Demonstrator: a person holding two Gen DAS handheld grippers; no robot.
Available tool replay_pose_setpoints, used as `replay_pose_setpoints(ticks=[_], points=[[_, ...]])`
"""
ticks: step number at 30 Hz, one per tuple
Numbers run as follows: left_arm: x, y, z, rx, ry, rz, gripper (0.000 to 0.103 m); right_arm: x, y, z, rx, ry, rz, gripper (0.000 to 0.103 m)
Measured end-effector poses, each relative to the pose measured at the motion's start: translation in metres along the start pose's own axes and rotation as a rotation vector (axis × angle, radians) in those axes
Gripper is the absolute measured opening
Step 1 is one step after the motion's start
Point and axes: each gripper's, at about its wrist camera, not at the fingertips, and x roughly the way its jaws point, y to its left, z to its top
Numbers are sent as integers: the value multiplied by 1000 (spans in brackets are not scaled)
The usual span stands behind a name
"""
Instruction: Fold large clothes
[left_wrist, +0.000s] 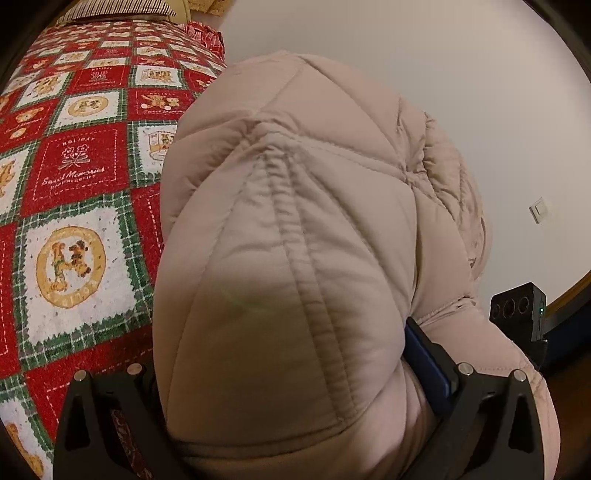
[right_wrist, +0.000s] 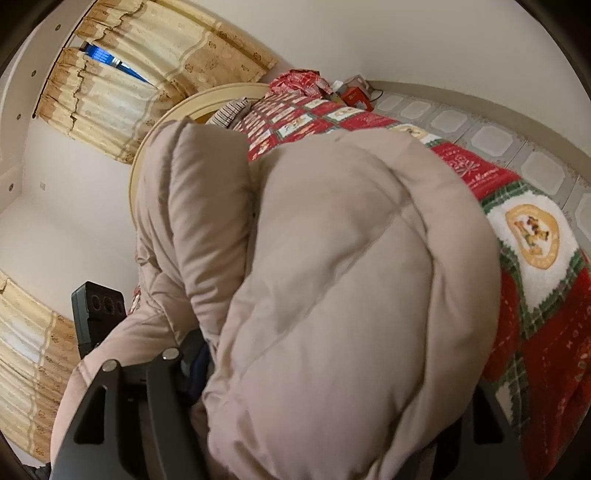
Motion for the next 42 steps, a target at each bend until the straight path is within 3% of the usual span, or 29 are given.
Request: replay_pose_setpoints(ticks=[6, 10, 12, 13, 15, 17, 20, 23, 27, 29, 31, 34, 38, 42], points=[[-3, 3, -1, 7, 18, -22, 102, -22, 8, 1, 7, 5, -68, 75], [-3, 9, 1, -3, 17, -40, 102, -65, 7, -6, -22, -74, -103, 81], [-3, 13, 2, -5, 16, -51, 102, -97, 8, -9, -28, -154, -159, 81], [-4, 15, 1, -5, 15, -57, 102, -113, 11, -10, -39, -204, -189, 77], [-6, 20, 2, -9, 13, -72, 102, -141, 23, -6, -107, -288, -261, 31], [-9, 24, 2, -20, 7, -95, 102, -142, 27, 4, -122, -281, -366, 27], [-20, 36, 5, -49, 7, -169, 102, -95, 18, 16, -95, -130, -359, 27], [-40, 44, 18, -28, 6, -196, 102, -42, 26, 12, -117, -28, -271, 23], [-64, 41, 39, 89, -82, -135, 102, -21, 42, 13, -131, -15, -92, 23], [-62, 33, 48, 121, -99, -136, 102, -7, 43, 12, -143, -5, -87, 23], [-46, 23, 49, 151, -76, -115, 102, 14, 31, 8, -119, 9, -76, 23], [-16, 26, 47, 161, -7, -90, 102, 33, 19, 6, -80, 39, 11, 22], [-12, 29, 43, 168, -4, -46, 102, 47, 25, 11, -145, 62, -25, 19], [-9, 15, 32, 221, 6, 15, 102, 50, 3, 20, -55, 112, 81, 17]])
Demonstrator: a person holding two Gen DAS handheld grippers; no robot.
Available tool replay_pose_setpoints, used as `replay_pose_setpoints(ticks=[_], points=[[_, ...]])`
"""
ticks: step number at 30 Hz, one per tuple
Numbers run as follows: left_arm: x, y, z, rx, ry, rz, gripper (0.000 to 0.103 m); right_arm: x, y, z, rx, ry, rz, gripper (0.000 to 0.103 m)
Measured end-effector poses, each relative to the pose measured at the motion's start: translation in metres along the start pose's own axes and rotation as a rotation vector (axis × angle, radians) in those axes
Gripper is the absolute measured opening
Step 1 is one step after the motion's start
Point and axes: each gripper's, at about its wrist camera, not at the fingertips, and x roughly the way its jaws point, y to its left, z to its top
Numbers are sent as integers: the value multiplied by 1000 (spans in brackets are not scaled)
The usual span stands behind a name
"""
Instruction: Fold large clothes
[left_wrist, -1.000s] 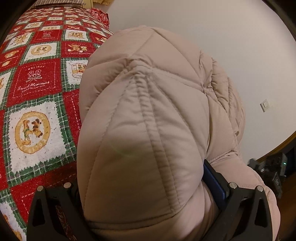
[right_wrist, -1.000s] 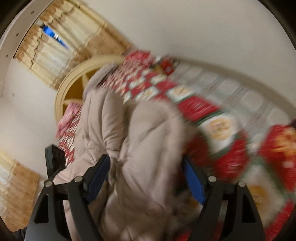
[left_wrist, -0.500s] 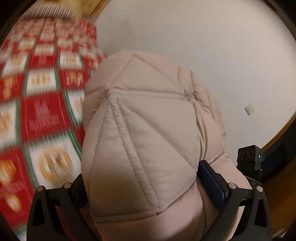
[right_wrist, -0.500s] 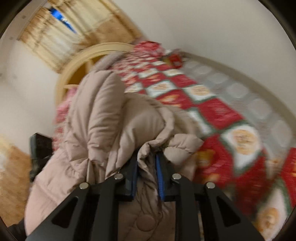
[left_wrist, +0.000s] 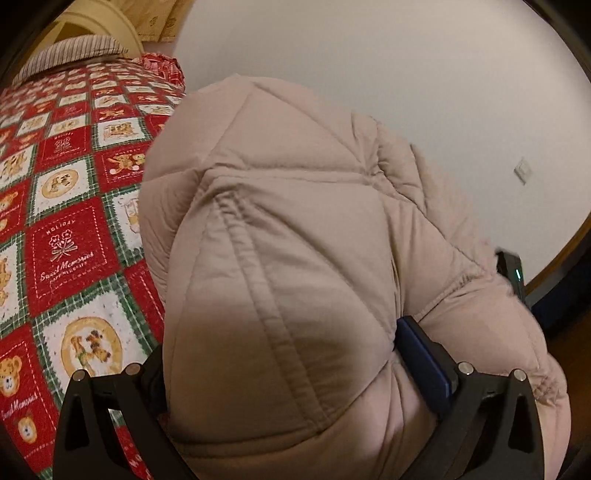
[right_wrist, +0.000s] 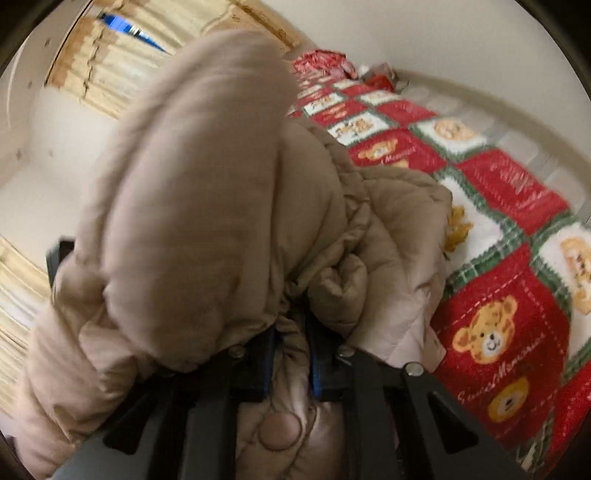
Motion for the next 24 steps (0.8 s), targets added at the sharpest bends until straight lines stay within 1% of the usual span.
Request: replay_pose_setpoints(ticks=[1, 3, 6, 9, 11, 13, 15, 16, 17, 18, 19, 20, 21, 22, 23, 24], points=[[0, -2, -1, 12, 6, 14, 102, 1, -9, 3, 44, 11, 46, 16], [4, -3, -2, 27, 9, 31, 102, 3, -15, 2, 93, 4, 75, 15], [7, -2, -4, 40, 4, 57, 102, -1, -6, -3, 47, -26, 7, 15], [5, -10, -2, 82, 0, 112, 102, -13, -8, -11, 55, -47, 7, 16], [7, -12, -1, 98, 9, 127, 102, -28, -17, -16, 102, -68, 33, 17], [9, -13, -1, 109, 17, 135, 102, -45, -32, -21, 197, -98, 61, 18], [10, -12, 1, 108, 17, 134, 102, -59, -40, -19, 251, -126, 62, 22], [10, -9, 1, 105, 14, 131, 102, -67, -38, -18, 242, -138, 43, 26], [10, -8, 1, 103, 11, 129, 102, -77, -31, -16, 207, -149, -5, 31], [10, -7, 1, 103, 8, 129, 102, -89, -19, -12, 148, -168, -106, 33], [9, -10, -1, 106, 7, 132, 102, -104, 0, -7, 67, -217, -219, 33], [10, -10, -1, 109, 7, 134, 102, -114, 17, -5, -2, -256, -272, 33], [9, -12, -1, 111, 8, 136, 102, -123, 39, 0, -95, -295, -295, 33], [10, -12, -1, 111, 9, 137, 102, -129, 67, 5, -201, -324, -289, 34], [8, -13, -2, 111, 9, 136, 102, -128, 83, 9, -260, -329, -284, 40], [7, -14, -3, 110, 7, 135, 102, -122, 108, 13, -350, -318, -280, 58]])
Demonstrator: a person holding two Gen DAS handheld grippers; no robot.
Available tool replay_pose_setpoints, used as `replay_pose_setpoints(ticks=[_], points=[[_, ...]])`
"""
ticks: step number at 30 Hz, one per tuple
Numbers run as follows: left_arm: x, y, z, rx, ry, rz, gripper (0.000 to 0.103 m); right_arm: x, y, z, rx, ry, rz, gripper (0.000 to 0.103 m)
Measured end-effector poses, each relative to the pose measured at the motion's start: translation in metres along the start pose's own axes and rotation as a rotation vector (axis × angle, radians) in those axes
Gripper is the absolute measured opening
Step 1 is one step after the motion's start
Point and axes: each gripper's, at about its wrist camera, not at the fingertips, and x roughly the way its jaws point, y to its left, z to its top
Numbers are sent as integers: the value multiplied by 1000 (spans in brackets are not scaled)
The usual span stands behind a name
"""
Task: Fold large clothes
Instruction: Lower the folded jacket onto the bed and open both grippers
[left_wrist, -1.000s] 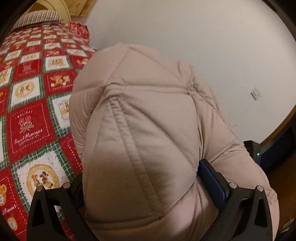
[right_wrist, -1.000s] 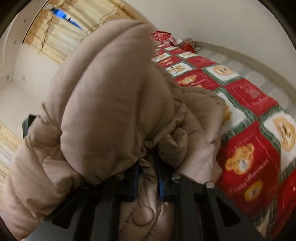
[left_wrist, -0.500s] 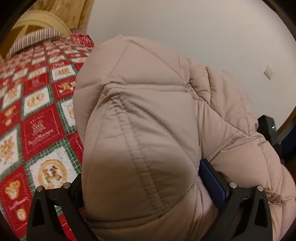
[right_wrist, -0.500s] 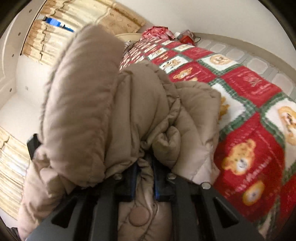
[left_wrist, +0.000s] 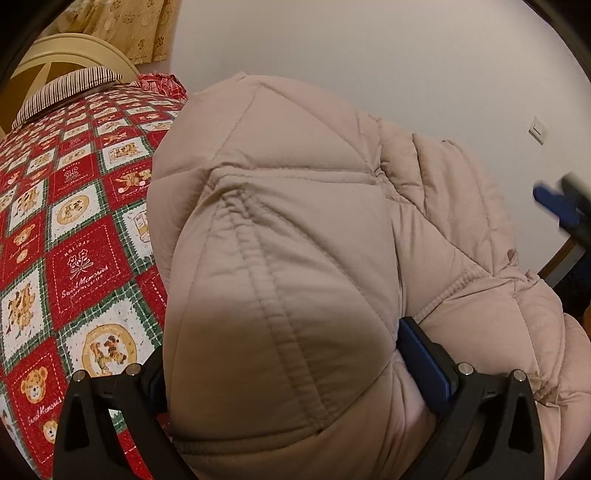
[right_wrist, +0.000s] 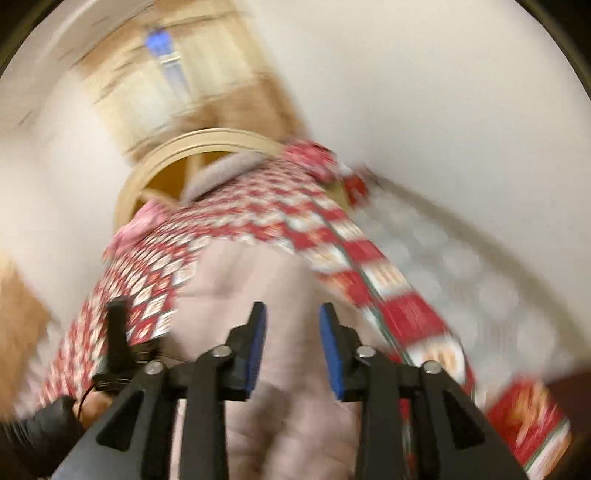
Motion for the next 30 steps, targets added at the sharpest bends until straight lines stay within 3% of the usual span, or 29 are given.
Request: replay_pose_setpoints(ticks=[2, 4, 7, 9, 11, 14, 16, 18, 20, 23, 25, 26, 28, 30], points=[[-1, 1, -1, -6, -9, -6, 102, 24, 30, 9, -115, 42, -9, 75], [-6, 6, -5, -32, -32, -24, 102, 72, 39, 2, -143, 164, -67, 75], [-15, 26, -8, -116, -35, -64, 102, 127, 15, -33, -51, 269, -155, 76], [-30, 42, -15, -168, -62, -101, 102, 129, 8, -49, -28, 213, -151, 76], [-50, 58, -24, -226, -119, -90, 102, 126, 10, -57, -32, 185, -174, 76], [-85, 73, -28, -297, -211, -22, 102, 125, 15, -64, -33, 181, -179, 76], [-99, 63, -10, -242, -249, -14, 102, 116, 17, -65, -38, 184, -177, 77], [-103, 36, 21, -124, -272, -1, 102, 113, 22, -63, -55, 176, -190, 77], [-88, 9, 53, -40, -242, 1, 102, 109, 30, -65, -73, 160, -211, 77], [-37, -13, 85, 2, -139, 18, 102, 105, 32, -70, -87, 140, -232, 77], [11, -14, 89, 19, -31, 95, 102, 106, 36, -72, -86, 129, -240, 77], [28, -7, 88, 3, 16, 128, 102, 106, 37, -73, -88, 124, -248, 77], [43, 19, 85, -100, 41, 73, 102, 108, 41, -77, -90, 118, -264, 77], [49, 32, 80, -142, 63, 45, 102, 109, 40, -77, -81, 113, -261, 77]])
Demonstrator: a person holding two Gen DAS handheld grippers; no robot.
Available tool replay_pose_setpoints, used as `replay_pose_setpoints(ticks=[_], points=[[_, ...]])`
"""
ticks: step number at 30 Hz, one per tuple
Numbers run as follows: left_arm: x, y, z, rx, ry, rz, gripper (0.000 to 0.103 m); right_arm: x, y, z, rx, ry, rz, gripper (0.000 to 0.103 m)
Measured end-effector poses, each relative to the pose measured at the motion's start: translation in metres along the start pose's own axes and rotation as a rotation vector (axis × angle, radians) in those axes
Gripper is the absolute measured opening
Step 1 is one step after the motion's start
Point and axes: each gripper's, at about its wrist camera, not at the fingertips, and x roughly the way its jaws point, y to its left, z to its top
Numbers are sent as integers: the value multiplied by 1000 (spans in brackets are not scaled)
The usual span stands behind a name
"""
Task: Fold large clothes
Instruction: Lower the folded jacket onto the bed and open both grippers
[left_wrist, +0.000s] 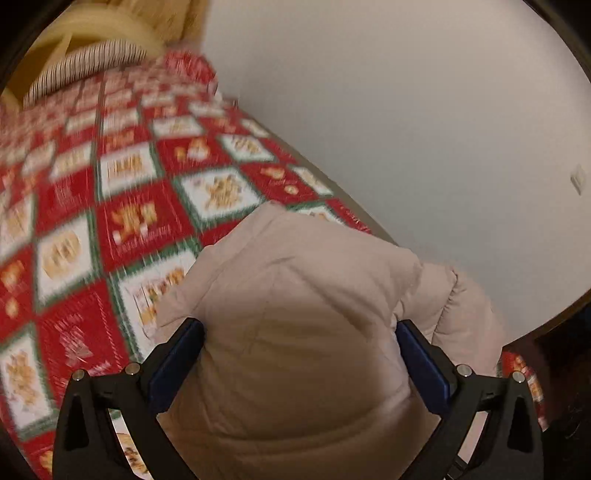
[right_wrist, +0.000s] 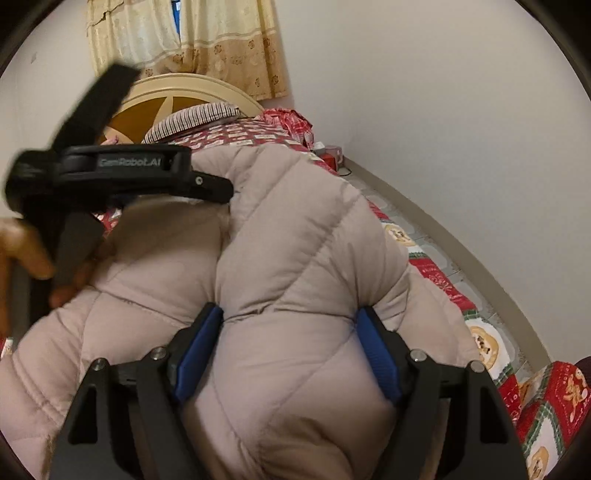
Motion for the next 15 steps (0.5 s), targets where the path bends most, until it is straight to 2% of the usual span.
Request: replay_pose_setpoints(ticks=[2, 3, 5, 6, 7, 9, 10, 12, 15], points=[[7, -4, -2, 44, 17, 60, 102, 1, 1, 1, -2, -3, 1, 77], [8, -12, -5, 83, 13, 107, 102, 2, 2, 1, -3, -3, 0, 77], [6, -22, -9, 123, -3, 155, 102, 2, 1, 1, 0, -3, -2, 77], [3, -22, -11, 128, -9, 155, 102, 2, 0, 1, 3, -5, 1, 77], [-3, -17, -11, 118, 4, 125, 102, 1, 0, 1, 5, -7, 4, 77], [-23, -2, -16, 65, 22, 65, 102, -3, 1, 0, -3, -19, 4, 78], [-35, 6, -19, 36, 6, 53, 102, -4, 0, 0, -3, -27, 0, 79], [-63, 11, -33, 14, -39, 61, 102, -8, 1, -2, -4, -46, -17, 82], [-115, 9, -64, 68, -97, 99, 102, -18, 0, -2, -3, -65, -20, 88]])
